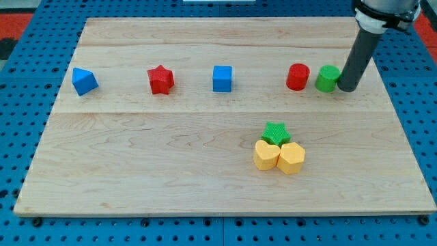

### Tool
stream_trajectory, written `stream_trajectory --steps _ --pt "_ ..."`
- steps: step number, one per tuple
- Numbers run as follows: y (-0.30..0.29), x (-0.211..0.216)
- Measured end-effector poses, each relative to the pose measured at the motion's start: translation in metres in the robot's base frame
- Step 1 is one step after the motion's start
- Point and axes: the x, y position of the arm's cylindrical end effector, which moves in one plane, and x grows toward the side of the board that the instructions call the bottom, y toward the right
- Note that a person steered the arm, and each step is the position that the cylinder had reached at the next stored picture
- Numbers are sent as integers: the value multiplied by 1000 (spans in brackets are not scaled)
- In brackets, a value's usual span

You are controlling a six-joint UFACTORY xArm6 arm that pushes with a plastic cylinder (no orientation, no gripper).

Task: Move the green star horizontally to the blue cube

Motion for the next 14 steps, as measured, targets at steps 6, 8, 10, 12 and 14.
stream_trajectory --steps 6,8,10,12,14 --pt "-144 131" --pt "-201 104" --pt "-176 76" --pt "-219 51" --pt "-159 44"
